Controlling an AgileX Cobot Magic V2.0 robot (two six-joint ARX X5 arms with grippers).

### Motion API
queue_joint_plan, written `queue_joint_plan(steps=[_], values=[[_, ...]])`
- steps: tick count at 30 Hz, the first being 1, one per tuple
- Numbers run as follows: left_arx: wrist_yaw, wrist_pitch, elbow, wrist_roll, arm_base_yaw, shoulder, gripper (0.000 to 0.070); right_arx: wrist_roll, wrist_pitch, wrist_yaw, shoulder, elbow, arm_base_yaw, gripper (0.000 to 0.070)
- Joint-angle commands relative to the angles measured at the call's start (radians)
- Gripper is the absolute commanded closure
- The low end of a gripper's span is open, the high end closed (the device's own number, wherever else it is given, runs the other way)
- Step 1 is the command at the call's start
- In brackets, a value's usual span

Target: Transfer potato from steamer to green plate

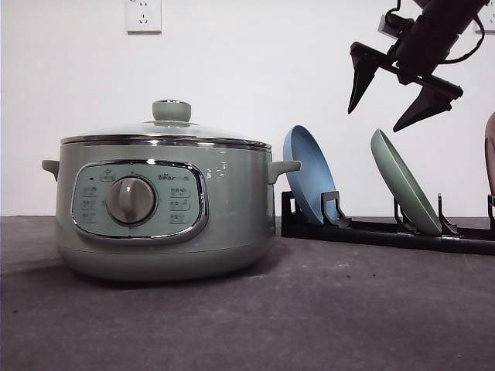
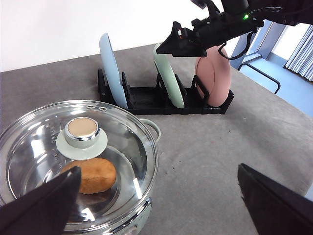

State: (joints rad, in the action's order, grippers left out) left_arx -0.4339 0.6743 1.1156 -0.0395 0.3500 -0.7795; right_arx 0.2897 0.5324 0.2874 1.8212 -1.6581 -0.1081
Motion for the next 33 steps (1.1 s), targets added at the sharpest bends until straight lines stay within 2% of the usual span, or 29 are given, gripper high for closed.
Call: queue_joint_plan(steps=[1, 3, 7, 17, 20, 24, 28, 33], values=[[-0.005, -0.006, 0.022, 0.001, 0.005, -0.006, 0.007, 0.022, -0.015, 0.0, 0.035, -0.026, 0.0, 0.0171], [-0.005, -0.003, 0.022, 0.002, 0.005, -0.006, 0.007, 0.03, -0.025, 0.0, 0.045, -0.026, 0.0, 0.018], [-0.005, 0.012, 0.022, 0.002, 0.005, -0.006, 0.007, 0.05, -0.031, -0.001, 0.051, -0.026, 0.001, 0.0268], [-0.005, 0.014, 0.022, 0.002, 0.005, -0.006, 0.007, 0.071, -0.031, 0.003, 0.07, -0.026, 0.002, 0.0312], [-0.005, 0.014, 0.022, 0.002, 0.005, -0.006, 0.007, 0.073, -0.031, -0.001, 0.071, -0.026, 0.002, 0.045], [-0.005, 0.014, 0.022, 0.002, 0.005, -0.006, 0.007, 0.077, -0.023, 0.0, 0.071, -0.026, 0.002, 0.0533], [-0.005, 0.014, 0.022, 0.002, 0.005, -0.006, 0.007, 0.078, -0.015, -0.006, 0.071, -0.026, 0.003, 0.069], [-0.005, 0.018, 0.022, 0.002, 0.005, -0.006, 0.007, 0.117, -0.018, 0.001, 0.071, -0.026, 0.01, 0.0699]])
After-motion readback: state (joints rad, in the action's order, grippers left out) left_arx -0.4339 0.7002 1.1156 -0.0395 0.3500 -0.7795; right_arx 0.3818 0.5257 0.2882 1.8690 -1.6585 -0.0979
